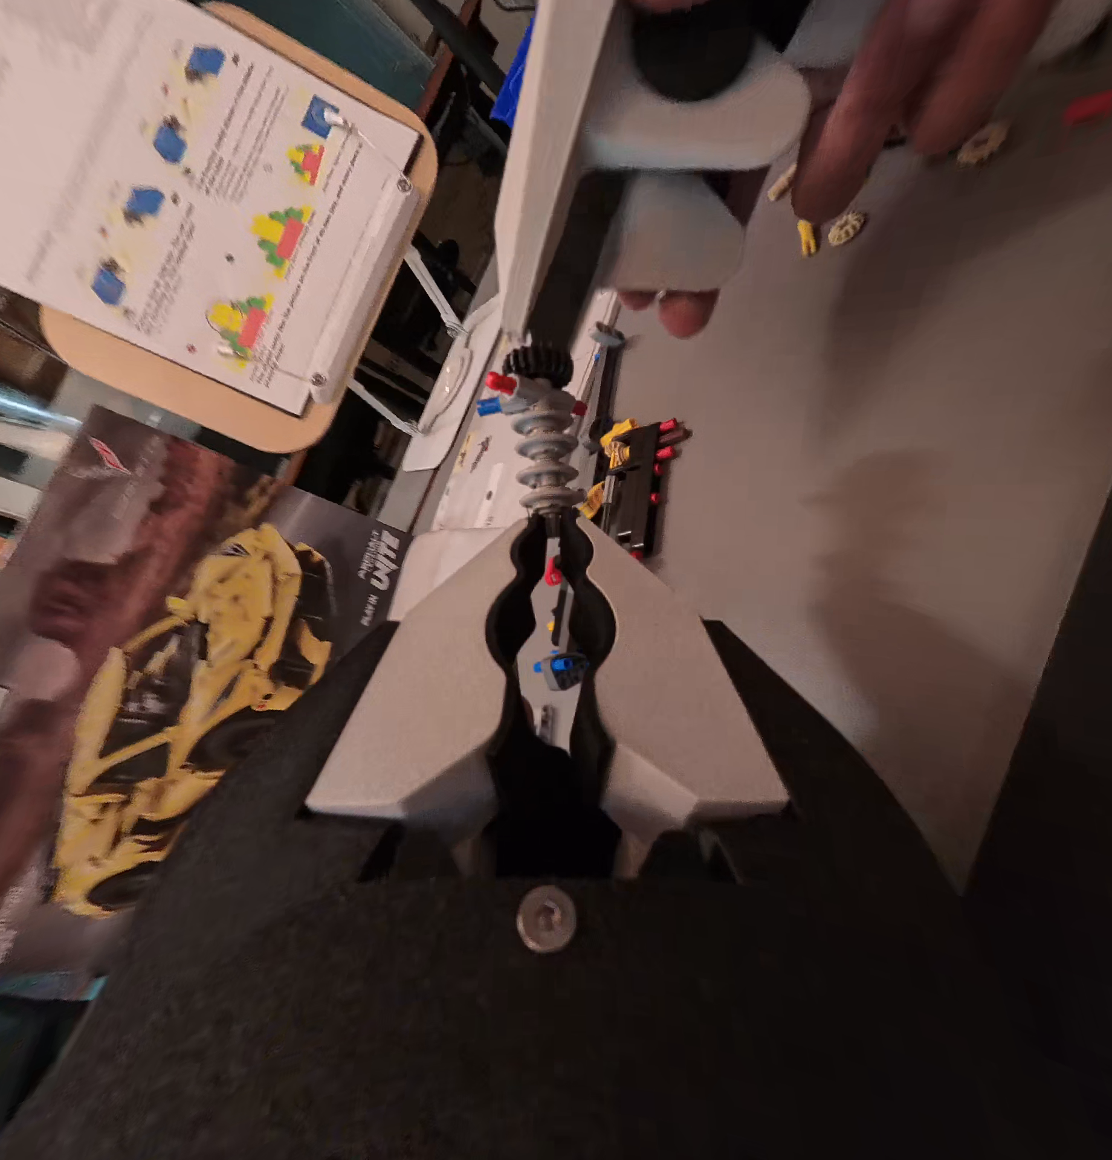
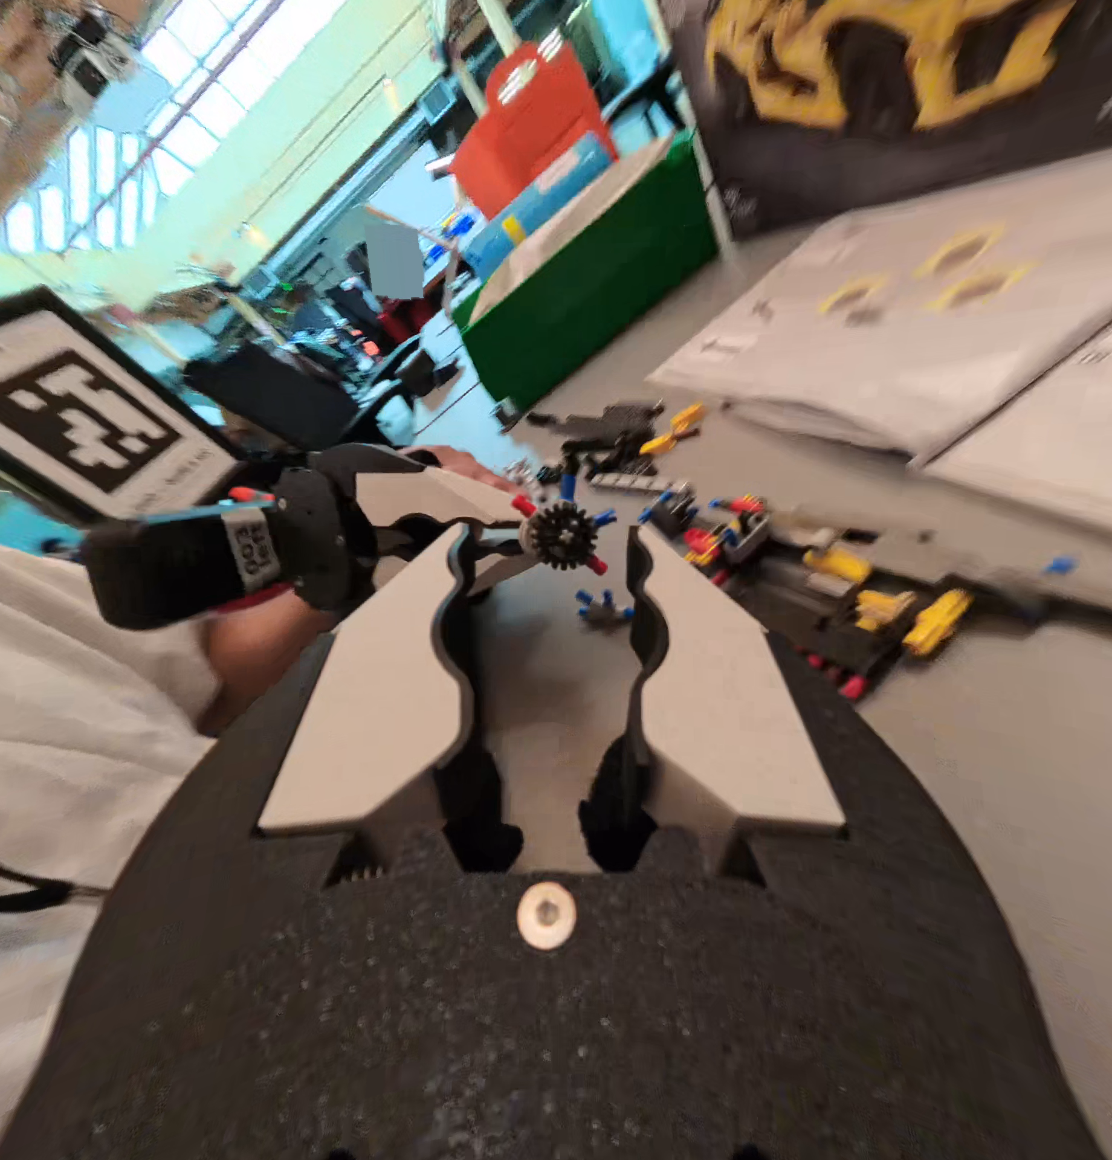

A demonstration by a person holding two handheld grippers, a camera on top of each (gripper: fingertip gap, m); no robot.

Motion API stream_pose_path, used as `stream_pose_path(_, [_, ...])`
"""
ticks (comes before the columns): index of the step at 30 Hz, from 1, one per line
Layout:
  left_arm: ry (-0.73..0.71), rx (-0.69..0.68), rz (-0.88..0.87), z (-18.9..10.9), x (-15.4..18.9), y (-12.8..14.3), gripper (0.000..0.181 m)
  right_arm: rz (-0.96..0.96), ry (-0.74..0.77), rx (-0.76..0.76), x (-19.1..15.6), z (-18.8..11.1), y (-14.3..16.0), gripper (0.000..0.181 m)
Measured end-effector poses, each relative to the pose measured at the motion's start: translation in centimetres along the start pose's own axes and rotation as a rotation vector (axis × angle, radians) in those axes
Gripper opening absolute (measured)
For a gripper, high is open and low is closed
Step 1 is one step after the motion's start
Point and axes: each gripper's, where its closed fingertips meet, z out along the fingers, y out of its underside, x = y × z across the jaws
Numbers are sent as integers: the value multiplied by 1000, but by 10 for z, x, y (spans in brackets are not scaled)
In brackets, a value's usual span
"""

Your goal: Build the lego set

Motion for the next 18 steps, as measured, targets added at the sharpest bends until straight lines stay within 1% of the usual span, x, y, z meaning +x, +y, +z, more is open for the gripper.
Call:
stream_pose_path(2, [-27, 5, 53, 0, 1, -4, 3, 86, -25, -58, 2, 7, 12, 46])
stream_pose_path(3, [-37, 2, 76, 0, 1, -5, 3, 83, -16, -72, 3, 8, 15, 46])
stream_pose_path(4, [-54, 0, 106, 0, 0, -6, 3, 75, -13, -73, 3, 9, 15, 41])
stream_pose_path(5, [-66, -3, 137, 0, -1, -6, 3, 76, -29, -67, -1, 8, 14, 35])
stream_pose_path(7, [-101, -10, 198, -1, -3, -5, 2, 102, -62, -59, -4, 7, 13, 36])
stream_pose_path(9, [-135, -13, 260, -1, -6, -5, 3, 127, -84, -61, -5, 6, 14, 40])
stream_pose_path(15, [-255, -19, 375, -6, -18, -8, 2, 223, -134, 6, -5, -2, 2, 32])
stream_pose_path(18, [-267, -29, 431, -6, -16, -7, 2, 245, -140, 2, -4, -2, 4, 29])
